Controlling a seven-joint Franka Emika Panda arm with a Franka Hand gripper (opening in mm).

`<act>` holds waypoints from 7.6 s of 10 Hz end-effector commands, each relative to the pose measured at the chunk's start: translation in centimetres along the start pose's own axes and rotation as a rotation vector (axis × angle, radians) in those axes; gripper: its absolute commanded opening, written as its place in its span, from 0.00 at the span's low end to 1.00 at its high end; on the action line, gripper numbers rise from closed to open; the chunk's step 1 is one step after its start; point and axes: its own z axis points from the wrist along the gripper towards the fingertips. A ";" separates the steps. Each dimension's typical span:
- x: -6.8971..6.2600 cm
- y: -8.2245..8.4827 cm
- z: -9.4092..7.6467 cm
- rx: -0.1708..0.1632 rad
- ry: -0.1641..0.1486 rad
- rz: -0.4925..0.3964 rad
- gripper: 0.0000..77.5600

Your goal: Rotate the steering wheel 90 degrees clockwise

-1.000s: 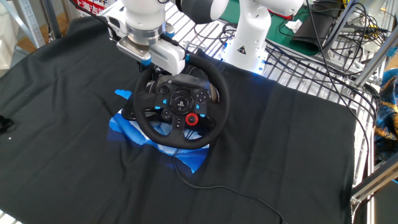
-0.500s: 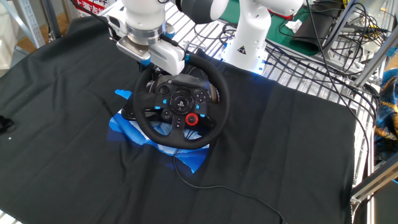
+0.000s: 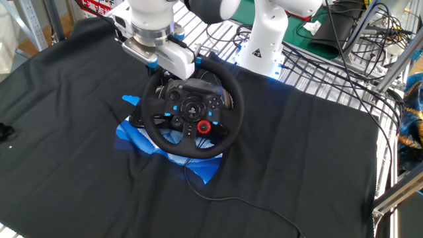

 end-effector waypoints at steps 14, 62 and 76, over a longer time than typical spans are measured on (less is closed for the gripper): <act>0.1 0.0 0.0 0.077 0.015 0.096 0.02; 7.6 6.4 -4.6 0.119 -0.015 0.460 0.02; 7.8 8.2 -2.8 0.101 -0.071 0.553 0.02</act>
